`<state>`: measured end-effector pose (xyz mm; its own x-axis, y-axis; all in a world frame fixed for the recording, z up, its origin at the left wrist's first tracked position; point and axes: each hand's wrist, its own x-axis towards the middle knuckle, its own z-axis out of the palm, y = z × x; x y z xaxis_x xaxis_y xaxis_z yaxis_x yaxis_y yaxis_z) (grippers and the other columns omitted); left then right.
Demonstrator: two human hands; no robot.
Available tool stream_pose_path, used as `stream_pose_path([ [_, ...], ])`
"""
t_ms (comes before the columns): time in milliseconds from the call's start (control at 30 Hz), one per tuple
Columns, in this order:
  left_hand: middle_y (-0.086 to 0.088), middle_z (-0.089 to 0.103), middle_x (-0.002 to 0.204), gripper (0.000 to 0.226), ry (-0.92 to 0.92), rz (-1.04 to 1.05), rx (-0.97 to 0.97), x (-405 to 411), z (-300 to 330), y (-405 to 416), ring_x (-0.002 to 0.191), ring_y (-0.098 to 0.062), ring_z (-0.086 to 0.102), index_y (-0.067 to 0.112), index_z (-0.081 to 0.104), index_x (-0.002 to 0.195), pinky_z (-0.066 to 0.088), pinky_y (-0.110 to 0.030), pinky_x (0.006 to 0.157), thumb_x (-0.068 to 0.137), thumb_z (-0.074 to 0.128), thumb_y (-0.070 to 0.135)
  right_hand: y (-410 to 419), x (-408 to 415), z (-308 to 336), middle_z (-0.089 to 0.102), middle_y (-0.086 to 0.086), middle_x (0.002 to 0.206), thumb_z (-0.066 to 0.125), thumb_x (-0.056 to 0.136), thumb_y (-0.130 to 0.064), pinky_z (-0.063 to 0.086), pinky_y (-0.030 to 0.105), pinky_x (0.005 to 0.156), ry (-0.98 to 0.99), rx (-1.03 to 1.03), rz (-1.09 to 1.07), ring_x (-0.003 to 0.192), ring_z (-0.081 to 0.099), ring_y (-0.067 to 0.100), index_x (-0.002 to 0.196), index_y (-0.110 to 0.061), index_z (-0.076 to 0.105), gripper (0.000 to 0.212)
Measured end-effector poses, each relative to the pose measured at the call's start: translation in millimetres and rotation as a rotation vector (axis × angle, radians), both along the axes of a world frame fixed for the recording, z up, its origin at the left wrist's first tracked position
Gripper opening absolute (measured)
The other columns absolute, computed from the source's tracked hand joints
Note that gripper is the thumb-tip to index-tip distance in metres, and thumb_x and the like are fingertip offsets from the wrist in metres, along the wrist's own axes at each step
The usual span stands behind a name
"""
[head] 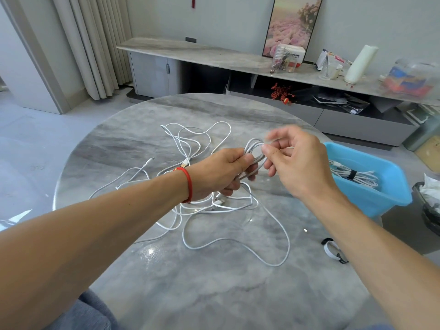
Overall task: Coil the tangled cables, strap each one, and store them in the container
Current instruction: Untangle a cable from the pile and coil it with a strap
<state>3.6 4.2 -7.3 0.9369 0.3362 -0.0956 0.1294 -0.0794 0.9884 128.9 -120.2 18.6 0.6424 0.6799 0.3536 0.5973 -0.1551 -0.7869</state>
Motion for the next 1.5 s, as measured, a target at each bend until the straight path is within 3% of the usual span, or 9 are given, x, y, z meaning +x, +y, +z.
stream_pose_path([
  [133,-0.004,0.053,0.075,0.030,-0.003,-0.042,0.023,-3,1,0,0.048,-0.009,0.030,0.010,0.057,0.099,0.028,-0.020,0.044,0.109,0.037,0.029,0,3,3,0.071,0.005,0.073,0.074,0.094,-0.010,0.059,0.032,0.057,0.019,-0.006,-0.006,0.055,0.069,0.016,0.105,-0.017,0.066,0.016],
  [533,-0.013,0.051,0.083,0.031,0.145,-0.139,0.029,-10,14,1,0.050,-0.013,0.032,0.007,0.055,0.102,0.028,-0.023,0.046,0.110,0.035,0.028,-5,7,4,0.070,0.003,0.064,0.067,0.099,-0.015,0.051,0.020,0.055,-0.044,-0.186,0.150,0.046,0.063,0.012,0.103,-0.014,0.074,0.007],
  [733,-0.003,0.069,0.079,0.031,0.281,-0.142,0.400,-5,12,-1,0.050,-0.010,0.051,0.015,0.056,0.090,0.047,-0.030,0.051,0.108,0.035,0.029,-7,11,1,0.072,0.002,0.060,0.068,0.100,-0.022,0.052,0.020,0.056,-0.068,-0.286,0.158,0.046,0.065,0.013,0.090,-0.015,0.072,0.012],
  [833,0.000,0.075,0.082,0.030,0.355,-0.130,0.555,-3,12,0,0.074,-0.030,0.066,0.016,0.055,0.088,0.050,-0.023,0.051,0.107,0.036,0.029,-6,12,-2,0.071,0.002,0.058,0.067,0.100,-0.021,0.051,0.020,0.055,-0.059,-0.348,0.162,0.046,0.066,0.016,0.086,-0.012,0.071,0.017],
  [1033,0.006,0.077,0.092,0.029,0.323,-0.101,0.717,-4,6,1,0.070,0.003,0.054,0.019,0.051,0.084,0.038,-0.006,0.064,0.108,0.036,0.028,-3,13,-5,0.071,-0.003,0.061,0.067,0.100,-0.024,0.048,0.016,0.049,-0.052,-0.377,0.161,0.044,0.065,0.018,0.082,-0.015,0.073,0.021],
  [1133,0.001,0.072,0.076,0.030,0.234,-0.124,0.597,-10,6,2,0.060,0.001,0.055,0.017,0.052,0.082,0.038,-0.012,0.057,0.108,0.039,0.025,-4,16,-5,0.071,0.000,0.064,0.067,0.100,-0.025,0.050,0.024,0.049,0.007,-0.353,0.169,0.047,0.066,0.021,0.081,-0.015,0.074,0.023],
  [1233,0.001,0.046,0.061,0.029,0.090,-0.110,0.182,-13,7,-3,0.061,-0.022,0.060,0.012,0.046,0.082,0.042,-0.025,0.054,0.109,0.036,0.019,-2,15,-4,0.070,0.002,0.072,0.064,0.102,-0.024,0.053,0.033,0.055,0.188,-0.193,0.171,0.062,0.069,0.021,0.090,-0.013,0.075,0.020],
  [1333,0.002,0.035,0.062,0.025,-0.076,0.028,-0.119,-4,12,-7,0.045,-0.014,0.042,0.010,0.042,0.089,0.043,-0.036,0.058,0.110,0.034,0.020,1,5,-6,0.076,0.012,0.092,0.048,0.109,-0.030,0.060,0.038,0.074,0.460,-0.095,0.207,0.083,0.073,0.026,0.103,-0.011,0.071,0.031],
  [1500,0.002,0.028,0.065,0.027,-0.200,0.261,-0.424,3,22,3,0.046,-0.009,0.027,0.016,0.041,0.087,0.032,-0.022,0.042,0.110,0.033,0.026,-3,-20,-22,0.079,0.012,0.101,0.033,0.110,-0.046,0.049,0.039,0.099,0.520,-0.485,0.480,0.100,0.074,0.026,0.108,-0.009,0.073,0.054],
])
